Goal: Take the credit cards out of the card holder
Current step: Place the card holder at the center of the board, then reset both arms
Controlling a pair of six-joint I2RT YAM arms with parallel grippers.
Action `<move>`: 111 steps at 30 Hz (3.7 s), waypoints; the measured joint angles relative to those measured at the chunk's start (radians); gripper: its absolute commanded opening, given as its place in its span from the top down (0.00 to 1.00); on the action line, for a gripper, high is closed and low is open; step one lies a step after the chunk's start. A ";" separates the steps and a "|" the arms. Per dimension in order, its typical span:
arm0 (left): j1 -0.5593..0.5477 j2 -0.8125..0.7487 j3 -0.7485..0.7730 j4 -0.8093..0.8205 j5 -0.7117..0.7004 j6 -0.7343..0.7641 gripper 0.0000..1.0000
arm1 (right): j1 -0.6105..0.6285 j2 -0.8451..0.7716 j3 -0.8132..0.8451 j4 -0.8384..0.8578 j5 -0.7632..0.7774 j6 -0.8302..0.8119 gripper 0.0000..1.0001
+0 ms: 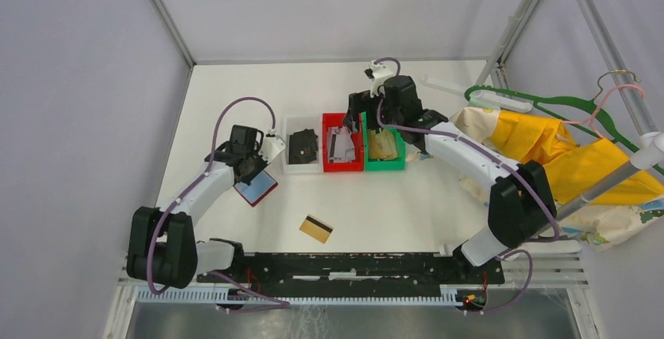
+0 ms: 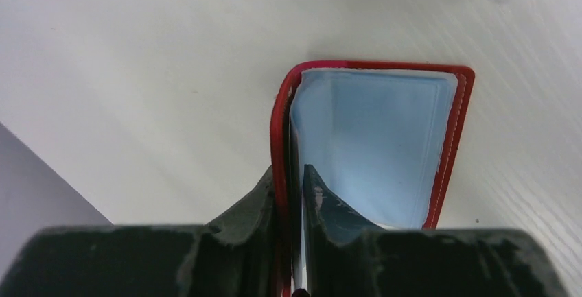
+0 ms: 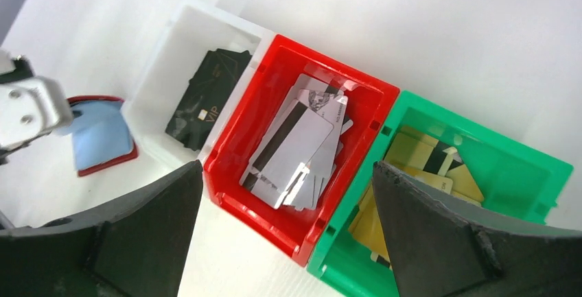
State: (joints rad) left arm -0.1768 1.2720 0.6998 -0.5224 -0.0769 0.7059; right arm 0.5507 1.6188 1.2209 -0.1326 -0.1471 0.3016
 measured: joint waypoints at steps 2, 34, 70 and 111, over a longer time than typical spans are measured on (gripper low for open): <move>-0.022 -0.010 0.000 0.034 -0.029 -0.026 0.65 | 0.000 -0.057 -0.032 0.010 0.004 0.000 0.02; 0.468 0.006 0.270 0.123 0.426 -0.288 0.00 | -0.176 -0.391 -0.664 0.163 0.428 0.074 0.02; 0.479 0.275 -0.301 1.319 0.553 -0.875 0.00 | -0.343 -0.348 -1.211 1.288 0.962 -0.384 0.02; 0.290 0.283 -0.484 1.720 0.235 -0.691 0.00 | -0.394 -0.247 -1.211 1.549 0.621 -0.489 0.02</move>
State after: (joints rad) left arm 0.1135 1.5555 0.2153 1.1980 0.1577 0.0151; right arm 0.1566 1.3720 0.0097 1.4162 0.4740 -0.1879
